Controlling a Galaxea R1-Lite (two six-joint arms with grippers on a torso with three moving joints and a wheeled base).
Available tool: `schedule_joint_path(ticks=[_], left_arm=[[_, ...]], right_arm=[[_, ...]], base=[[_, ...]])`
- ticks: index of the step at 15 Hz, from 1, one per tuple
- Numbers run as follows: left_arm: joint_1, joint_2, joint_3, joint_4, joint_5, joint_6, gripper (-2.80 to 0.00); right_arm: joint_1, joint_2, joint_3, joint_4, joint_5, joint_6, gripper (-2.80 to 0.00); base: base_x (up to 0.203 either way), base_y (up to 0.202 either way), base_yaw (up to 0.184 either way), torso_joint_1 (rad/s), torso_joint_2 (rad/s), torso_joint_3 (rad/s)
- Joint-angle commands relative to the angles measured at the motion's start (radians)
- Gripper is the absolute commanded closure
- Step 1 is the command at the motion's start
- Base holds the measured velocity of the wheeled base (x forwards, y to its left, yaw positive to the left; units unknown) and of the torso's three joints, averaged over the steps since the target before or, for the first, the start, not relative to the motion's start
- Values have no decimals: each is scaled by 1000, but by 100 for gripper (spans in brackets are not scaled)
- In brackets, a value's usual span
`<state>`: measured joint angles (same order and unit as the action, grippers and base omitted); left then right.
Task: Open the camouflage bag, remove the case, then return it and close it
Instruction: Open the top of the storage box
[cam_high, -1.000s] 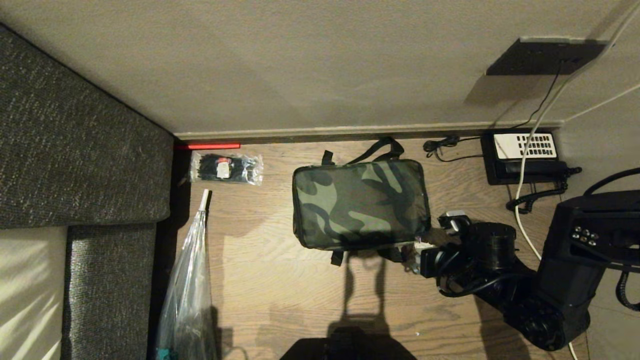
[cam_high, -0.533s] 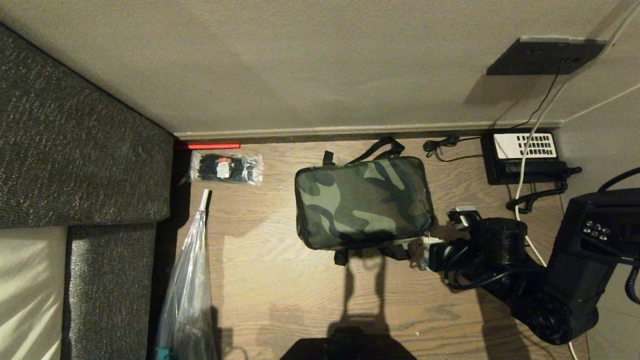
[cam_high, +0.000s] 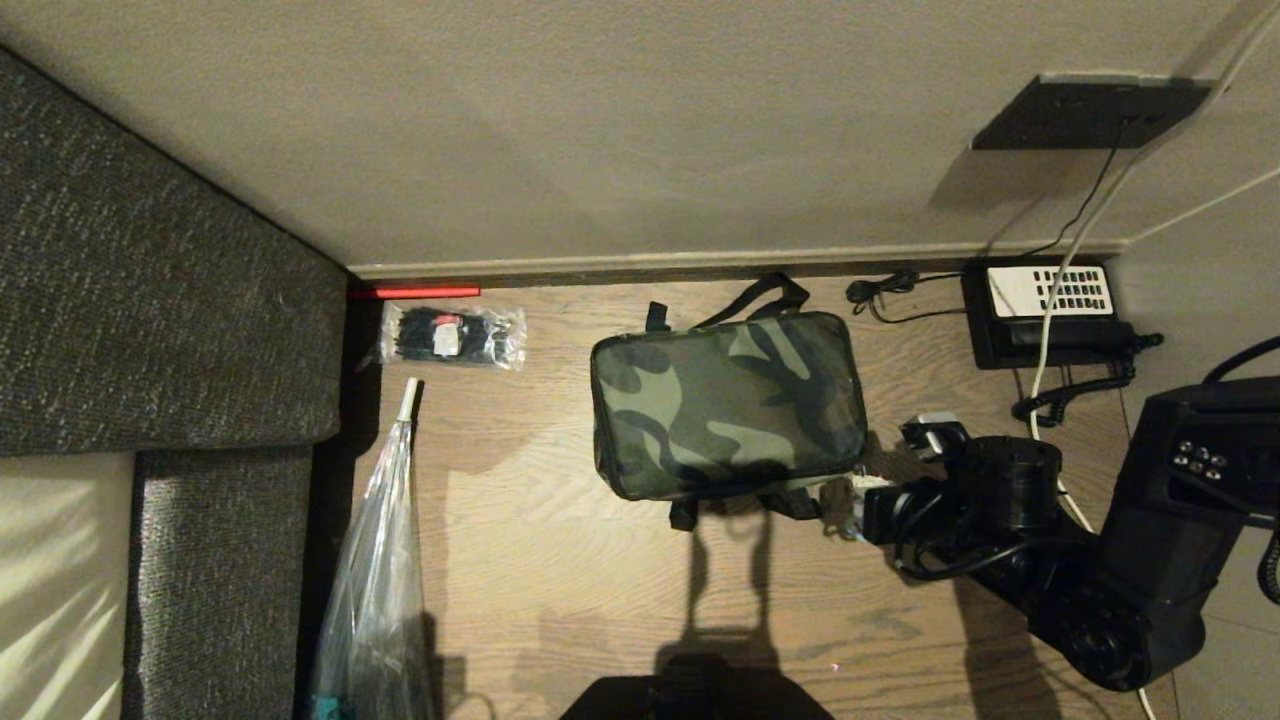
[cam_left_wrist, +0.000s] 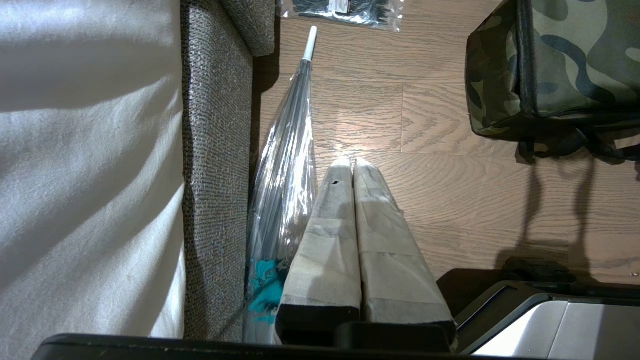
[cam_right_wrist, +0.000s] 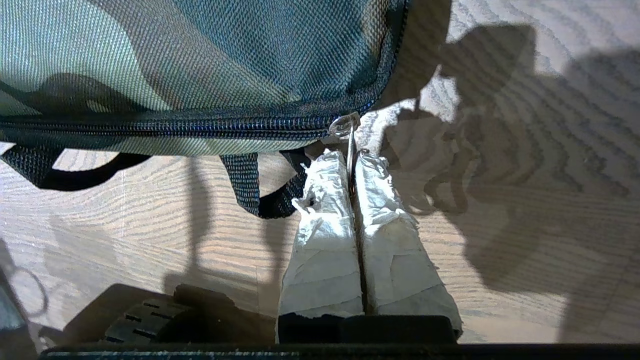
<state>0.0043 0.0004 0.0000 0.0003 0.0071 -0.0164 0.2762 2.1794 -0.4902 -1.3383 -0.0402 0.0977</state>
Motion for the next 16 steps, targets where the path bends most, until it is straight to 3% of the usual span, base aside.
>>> schedule_joint_path(ticks=[1,4,16], left_arm=[[0,-2,3,0,1,0,0],[0,-2,3,0,1,0,0],[0,-2,3,0,1,0,0]], right_arm=[[1,-1,8,-9,3,-3,0],[0,14,16,0,0,-44,0],[-2,41,-30,-1,-9,-76,0]], base=[[0,0,0,0,0,0],[0,0,0,0,0,0],[0,0,0,0,0,0]])
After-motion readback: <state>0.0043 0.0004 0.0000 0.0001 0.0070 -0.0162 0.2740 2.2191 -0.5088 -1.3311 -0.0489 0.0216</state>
